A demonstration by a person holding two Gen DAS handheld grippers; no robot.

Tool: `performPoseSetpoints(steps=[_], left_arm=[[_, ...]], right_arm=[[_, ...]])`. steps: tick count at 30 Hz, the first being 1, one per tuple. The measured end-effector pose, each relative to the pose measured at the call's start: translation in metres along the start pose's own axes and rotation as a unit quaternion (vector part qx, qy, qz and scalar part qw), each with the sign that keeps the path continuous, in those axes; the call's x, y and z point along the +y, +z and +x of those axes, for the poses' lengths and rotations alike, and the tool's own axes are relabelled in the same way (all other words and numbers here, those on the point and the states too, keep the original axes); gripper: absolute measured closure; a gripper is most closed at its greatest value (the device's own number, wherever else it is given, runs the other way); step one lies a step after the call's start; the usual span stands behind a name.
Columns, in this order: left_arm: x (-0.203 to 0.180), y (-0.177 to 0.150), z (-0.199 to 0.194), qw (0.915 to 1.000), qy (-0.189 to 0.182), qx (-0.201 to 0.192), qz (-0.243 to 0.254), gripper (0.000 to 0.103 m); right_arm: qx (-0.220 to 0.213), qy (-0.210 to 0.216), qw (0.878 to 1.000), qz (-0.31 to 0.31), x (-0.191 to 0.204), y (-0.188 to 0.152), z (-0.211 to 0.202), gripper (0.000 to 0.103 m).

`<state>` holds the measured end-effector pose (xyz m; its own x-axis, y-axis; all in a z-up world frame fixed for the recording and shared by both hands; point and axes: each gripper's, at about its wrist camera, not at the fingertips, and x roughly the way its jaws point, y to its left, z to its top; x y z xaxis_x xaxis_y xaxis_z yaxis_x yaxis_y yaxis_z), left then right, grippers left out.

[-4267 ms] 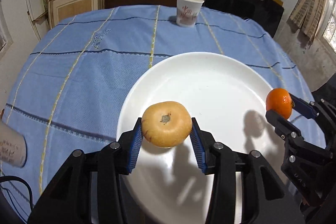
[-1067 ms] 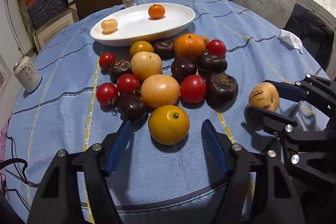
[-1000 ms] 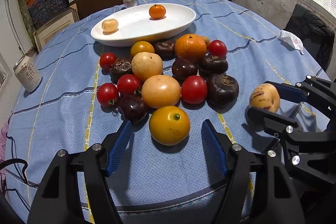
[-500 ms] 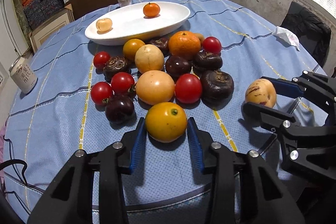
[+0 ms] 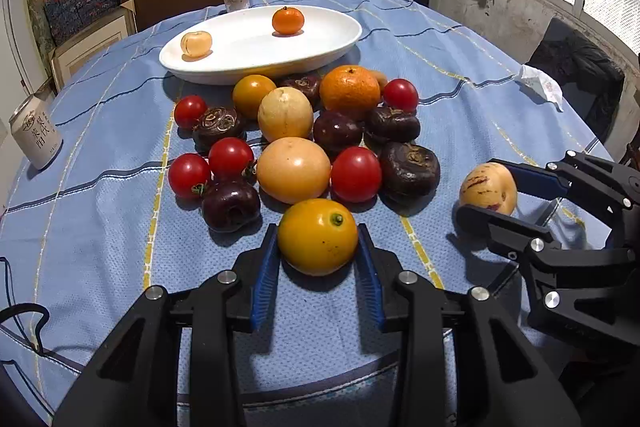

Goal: Organize fruits
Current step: 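Grasp the yellow round fruit with the left tool while the right tool holds the peach, then carry both fruits onto the white plate and open both tools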

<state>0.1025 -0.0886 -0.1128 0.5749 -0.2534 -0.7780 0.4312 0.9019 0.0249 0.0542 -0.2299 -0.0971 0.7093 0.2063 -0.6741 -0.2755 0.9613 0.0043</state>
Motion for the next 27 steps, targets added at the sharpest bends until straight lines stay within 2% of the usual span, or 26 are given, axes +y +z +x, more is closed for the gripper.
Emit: performPoseSetpoints(steps=[27], left_arm=[[0.013,-0.005,-0.011,0.9993,-0.013,-0.018,-0.031,0.066]], right_arm=[[0.003,-0.009,1.000,0.007,0.000,0.000,0.000,0.062]])
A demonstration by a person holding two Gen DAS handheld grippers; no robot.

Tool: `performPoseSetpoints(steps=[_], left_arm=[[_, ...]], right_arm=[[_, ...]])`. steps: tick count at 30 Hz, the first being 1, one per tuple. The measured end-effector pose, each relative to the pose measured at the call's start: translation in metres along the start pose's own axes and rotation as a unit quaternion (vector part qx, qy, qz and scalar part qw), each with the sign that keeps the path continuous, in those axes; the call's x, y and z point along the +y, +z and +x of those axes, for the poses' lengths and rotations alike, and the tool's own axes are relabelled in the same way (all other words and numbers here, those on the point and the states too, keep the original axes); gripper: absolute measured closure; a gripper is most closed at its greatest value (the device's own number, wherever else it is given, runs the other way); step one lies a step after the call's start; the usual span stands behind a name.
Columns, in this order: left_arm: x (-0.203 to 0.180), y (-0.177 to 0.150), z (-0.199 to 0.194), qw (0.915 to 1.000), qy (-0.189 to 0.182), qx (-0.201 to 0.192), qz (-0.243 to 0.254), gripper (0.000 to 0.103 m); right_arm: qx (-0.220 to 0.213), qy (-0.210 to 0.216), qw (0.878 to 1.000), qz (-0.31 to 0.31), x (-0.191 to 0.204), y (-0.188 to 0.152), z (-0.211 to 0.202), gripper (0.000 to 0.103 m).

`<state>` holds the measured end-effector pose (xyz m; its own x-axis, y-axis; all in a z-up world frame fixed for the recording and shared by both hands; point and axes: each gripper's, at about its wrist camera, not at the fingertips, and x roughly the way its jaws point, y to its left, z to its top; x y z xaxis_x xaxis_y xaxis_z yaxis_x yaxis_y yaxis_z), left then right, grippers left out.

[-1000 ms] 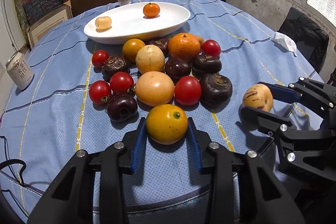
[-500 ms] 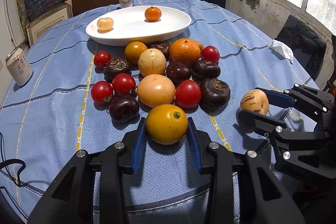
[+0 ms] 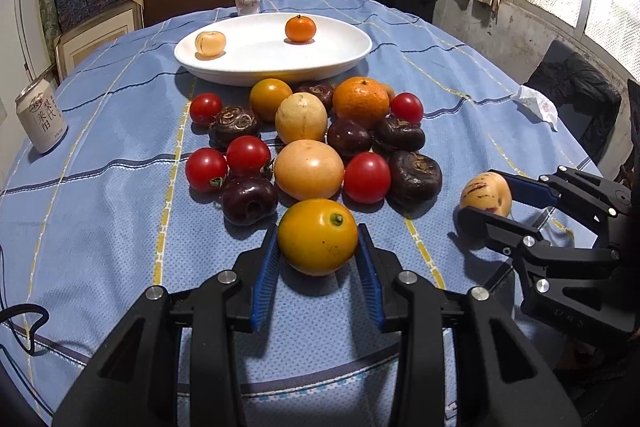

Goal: Organize fruits
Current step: 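Carry both fruits onto the white plate and open both tools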

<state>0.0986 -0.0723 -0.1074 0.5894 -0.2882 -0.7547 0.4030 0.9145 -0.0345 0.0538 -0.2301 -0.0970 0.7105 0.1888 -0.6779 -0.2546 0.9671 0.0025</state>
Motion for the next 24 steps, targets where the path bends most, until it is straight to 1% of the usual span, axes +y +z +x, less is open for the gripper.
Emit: performPoseSetpoints(steps=[4,6,8,11,13,17,19,20,22,24], left_arm=[[0.006,0.002,-0.006,1.0000,-0.003,-0.001,-0.008,0.066],[0.012,0.008,-0.013,0.9998,-0.009,-0.004,-0.016,0.066],[0.021,0.019,-0.021,0.9995,-0.017,-0.011,-0.026,0.066],[0.032,0.040,-0.029,0.9990,-0.021,-0.021,-0.034,0.066],[0.043,0.062,-0.030,0.9984,-0.028,-0.025,-0.043,0.066],[0.053,0.115,-0.022,0.9981,-0.033,-0.029,-0.044,0.066],[0.057,0.144,-0.009,0.9979,-0.032,-0.031,-0.046,0.066],[0.059,0.156,0.000,0.9979,-0.032,-0.029,-0.049,0.066],[0.066,0.181,0.024,0.9974,-0.036,-0.017,-0.061,0.066],[0.073,0.200,0.051,0.9972,-0.028,-0.005,-0.068,0.066]], right_arm=[[0.002,-0.007,1.000,-0.002,0.000,0.000,-0.001,0.062],[0.002,-0.010,1.000,-0.011,0.001,0.004,-0.004,0.062],[-0.005,-0.011,1.000,-0.018,0.000,0.014,-0.009,0.062],[-0.022,-0.013,0.999,-0.025,-0.007,0.037,-0.017,0.062],[-0.034,-0.027,0.998,-0.036,-0.013,0.061,-0.018,0.062],[-0.051,-0.029,0.997,-0.045,-0.028,0.110,-0.009,0.062],[-0.055,-0.029,0.997,-0.045,-0.038,0.139,0.006,0.062],[-0.055,-0.030,0.997,-0.045,-0.042,0.148,0.012,0.062],[-0.052,-0.034,0.997,-0.048,-0.050,0.170,0.035,0.062],[-0.041,-0.035,0.997,-0.047,-0.057,0.185,0.061,0.062]])
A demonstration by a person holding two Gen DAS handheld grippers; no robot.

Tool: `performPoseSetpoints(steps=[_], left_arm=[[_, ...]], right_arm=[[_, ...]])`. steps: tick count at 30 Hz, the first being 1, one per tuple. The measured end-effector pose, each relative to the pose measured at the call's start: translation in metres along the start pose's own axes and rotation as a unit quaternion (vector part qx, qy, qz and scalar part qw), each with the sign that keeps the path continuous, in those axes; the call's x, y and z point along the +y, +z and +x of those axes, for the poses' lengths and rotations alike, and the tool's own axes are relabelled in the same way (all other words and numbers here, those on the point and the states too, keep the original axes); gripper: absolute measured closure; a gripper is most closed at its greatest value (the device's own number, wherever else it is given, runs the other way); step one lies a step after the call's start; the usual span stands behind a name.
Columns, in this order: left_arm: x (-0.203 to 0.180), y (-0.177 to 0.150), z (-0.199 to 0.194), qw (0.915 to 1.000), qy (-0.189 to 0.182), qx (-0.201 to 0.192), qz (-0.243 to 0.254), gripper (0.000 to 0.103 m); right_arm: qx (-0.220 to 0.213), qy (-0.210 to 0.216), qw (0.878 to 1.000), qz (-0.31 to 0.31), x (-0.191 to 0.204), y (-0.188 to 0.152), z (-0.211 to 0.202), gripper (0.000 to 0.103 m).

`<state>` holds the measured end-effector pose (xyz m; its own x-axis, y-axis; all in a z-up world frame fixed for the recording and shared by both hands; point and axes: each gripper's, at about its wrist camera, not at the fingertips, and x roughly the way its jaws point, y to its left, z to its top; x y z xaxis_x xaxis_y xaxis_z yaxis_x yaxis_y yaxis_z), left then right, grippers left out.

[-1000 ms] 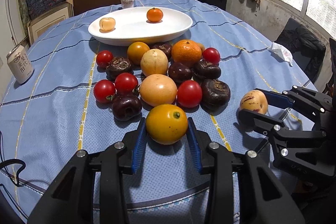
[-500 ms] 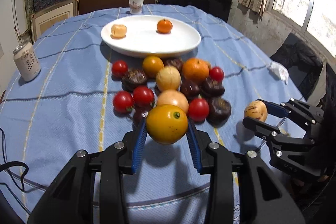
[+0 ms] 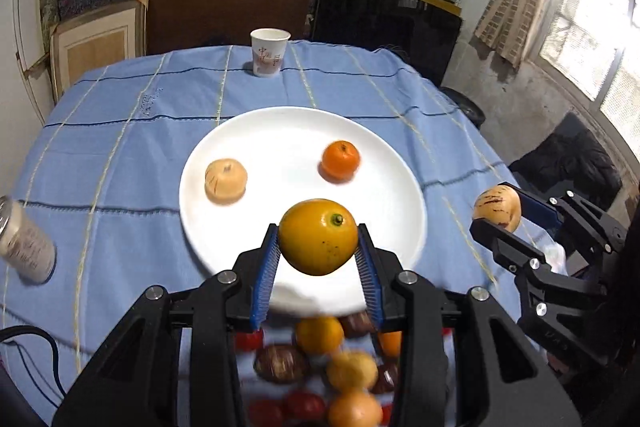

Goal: Organize fruits
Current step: 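Carry both fruits onto the white plate and open both tools, then withdraw both tools from the plate toward the fruit pile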

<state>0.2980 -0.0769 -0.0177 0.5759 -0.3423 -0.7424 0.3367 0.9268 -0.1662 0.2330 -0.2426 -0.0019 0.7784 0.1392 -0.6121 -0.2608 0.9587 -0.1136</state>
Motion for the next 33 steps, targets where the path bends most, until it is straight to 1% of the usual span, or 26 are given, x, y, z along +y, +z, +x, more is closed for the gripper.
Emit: performPoseSetpoints(steps=[1,3,5,8,9,10,11,12,13,14,16,18,20,22,24,26,28,29,30,33], left_arm=[[0.004,0.007,0.014,1.0000,0.005,0.006,-0.001,0.066],[0.014,0.018,0.044,0.9996,0.015,0.021,-0.011,0.066],[0.022,0.025,0.070,0.9989,0.017,0.037,-0.021,0.066],[0.027,0.031,0.096,0.9981,0.020,0.054,-0.021,0.066],[0.028,0.032,0.103,0.9978,0.020,0.060,-0.018,0.066],[0.028,0.032,0.107,0.9975,0.022,0.064,-0.017,0.065],[0.029,0.033,0.110,0.9972,0.025,0.068,-0.017,0.056],[0.031,0.034,0.108,0.9974,0.027,0.063,-0.022,0.047],[0.033,0.035,0.104,0.9978,0.026,0.054,-0.027,0.039],[0.035,0.036,0.097,0.9981,0.033,0.042,-0.030,0.035],[0.038,0.037,0.084,0.9983,0.036,0.029,-0.035,0.032],[0.039,0.033,0.063,0.9984,0.029,0.016,-0.045,0.032],[0.039,0.025,0.038,0.9985,0.022,0.003,-0.049,0.025],[0.035,0.010,0.007,0.9987,0.023,-0.016,-0.042,0.020],[0.029,-0.011,-0.022,0.9990,0.026,-0.029,-0.024,0.017],[0.021,-0.038,-0.047,0.9991,0.027,-0.032,-0.006,0.012],[0.016,-0.064,-0.063,0.9991,0.028,-0.030,0.008,0.012],[0.013,-0.077,-0.068,0.9991,0.029,-0.029,0.014,0.012],[0.011,-0.093,-0.073,0.9989,0.033,-0.026,0.020,0.011],[0.008,-0.132,-0.082,0.9987,0.041,-0.023,0.021,0.011]], right_arm=[[0.011,-0.001,1.000,0.001,-0.004,0.005,0.020,0.062],[0.023,-0.001,1.000,0.001,-0.007,0.009,0.044,0.062],[0.035,0.005,0.999,0.002,-0.009,0.011,0.070,0.062],[0.038,0.014,0.999,0.000,-0.010,0.014,0.089,0.061],[0.039,0.025,0.999,-0.002,-0.010,0.015,0.094,0.061],[0.038,0.031,0.999,-0.005,-0.009,0.015,0.096,0.059],[0.033,0.028,0.999,-0.008,-0.007,0.015,0.095,0.047],[0.024,0.023,0.999,-0.011,-0.007,0.016,0.092,0.039],[0.018,0.020,1.000,-0.013,-0.007,0.016,0.090,0.039],[0.017,0.018,1.000,-0.011,-0.007,0.017,0.087,0.039],[0.011,0.017,1.000,-0.002,-0.010,0.017,0.076,0.039],[0.008,0.017,1.000,0.004,-0.011,0.014,0.062,0.039],[0.001,0.019,1.000,0.000,-0.007,0.006,0.037,0.039],[0.000,0.014,1.000,-0.008,0.000,-0.005,0.014,0.039],[0.003,0.018,1.000,-0.011,0.008,-0.021,-0.009,0.039],[0.013,0.023,1.000,-0.014,0.021,-0.046,-0.034,0.039],[0.021,0.034,0.999,-0.014,0.033,-0.067,-0.050,0.039],[0.025,0.035,0.999,-0.015,0.041,-0.081,-0.059,0.039],[0.027,0.035,0.999,-0.014,0.045,-0.088,-0.064,0.039],[0.037,0.032,0.999,-0.006,0.065,-0.117,-0.076,0.039]])
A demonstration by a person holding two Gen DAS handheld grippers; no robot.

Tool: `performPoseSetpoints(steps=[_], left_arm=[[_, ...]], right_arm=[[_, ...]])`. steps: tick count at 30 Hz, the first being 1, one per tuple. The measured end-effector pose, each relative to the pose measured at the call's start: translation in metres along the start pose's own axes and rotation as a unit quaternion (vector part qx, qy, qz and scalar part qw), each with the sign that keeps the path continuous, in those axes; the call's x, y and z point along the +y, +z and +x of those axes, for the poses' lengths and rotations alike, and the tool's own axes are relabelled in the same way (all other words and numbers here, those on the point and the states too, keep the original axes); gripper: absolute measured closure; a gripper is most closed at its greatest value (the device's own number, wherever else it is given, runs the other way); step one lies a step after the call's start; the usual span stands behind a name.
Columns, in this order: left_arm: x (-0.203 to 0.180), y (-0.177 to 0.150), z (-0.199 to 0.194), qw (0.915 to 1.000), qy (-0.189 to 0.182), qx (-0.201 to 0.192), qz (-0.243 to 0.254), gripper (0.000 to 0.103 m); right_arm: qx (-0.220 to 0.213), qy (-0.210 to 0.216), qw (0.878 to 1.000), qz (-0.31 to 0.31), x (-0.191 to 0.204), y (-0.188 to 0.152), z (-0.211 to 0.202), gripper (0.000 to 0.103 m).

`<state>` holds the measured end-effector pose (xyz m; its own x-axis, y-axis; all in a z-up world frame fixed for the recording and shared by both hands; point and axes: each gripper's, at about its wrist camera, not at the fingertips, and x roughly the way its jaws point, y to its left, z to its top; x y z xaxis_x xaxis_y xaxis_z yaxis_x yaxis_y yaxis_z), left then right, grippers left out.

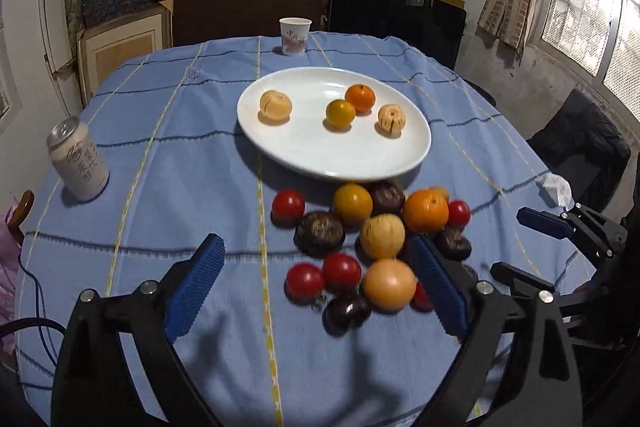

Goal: Organize fruits
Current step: 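Withdraw both tools from the plate toward the fruit pile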

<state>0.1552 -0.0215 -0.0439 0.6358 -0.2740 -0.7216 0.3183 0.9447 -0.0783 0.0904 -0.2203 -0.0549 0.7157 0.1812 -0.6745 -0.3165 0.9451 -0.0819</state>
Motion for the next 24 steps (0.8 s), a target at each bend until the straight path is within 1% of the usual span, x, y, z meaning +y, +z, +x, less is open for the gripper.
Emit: performPoseSetpoints(steps=[2,4,6,8,11,16,24], left_arm=[[-0.002,-0.018,-0.003,1.0000,0.003,0.000,-0.002,0.011],[-0.007,-0.035,-0.005,0.9999,0.014,0.000,0.004,0.011],[-0.013,-0.047,-0.002,0.9993,0.032,0.004,0.018,0.011],[-0.017,-0.055,0.000,0.9990,0.034,0.011,0.027,0.011],[-0.017,-0.062,0.001,0.9989,0.038,0.016,0.024,0.011],[-0.013,-0.064,0.000,0.9991,0.037,0.016,0.012,0.011],[-0.013,-0.063,0.001,0.9992,0.037,0.014,0.009,0.011]], right_arm=[[0.007,-0.003,1.000,0.003,0.010,-0.012,0.003,0.039],[0.017,-0.009,1.000,0.010,0.016,-0.020,0.010,0.039],[0.020,-0.015,1.000,0.015,0.019,-0.022,0.015,0.039],[0.024,-0.015,0.999,0.018,0.021,-0.022,0.019,0.039],[0.029,-0.020,0.999,0.024,0.022,-0.020,0.024,0.040],[0.032,-0.019,0.999,0.023,0.025,-0.018,0.028,0.040],[0.033,-0.008,0.998,0.043,0.018,-0.018,0.029,0.040]])
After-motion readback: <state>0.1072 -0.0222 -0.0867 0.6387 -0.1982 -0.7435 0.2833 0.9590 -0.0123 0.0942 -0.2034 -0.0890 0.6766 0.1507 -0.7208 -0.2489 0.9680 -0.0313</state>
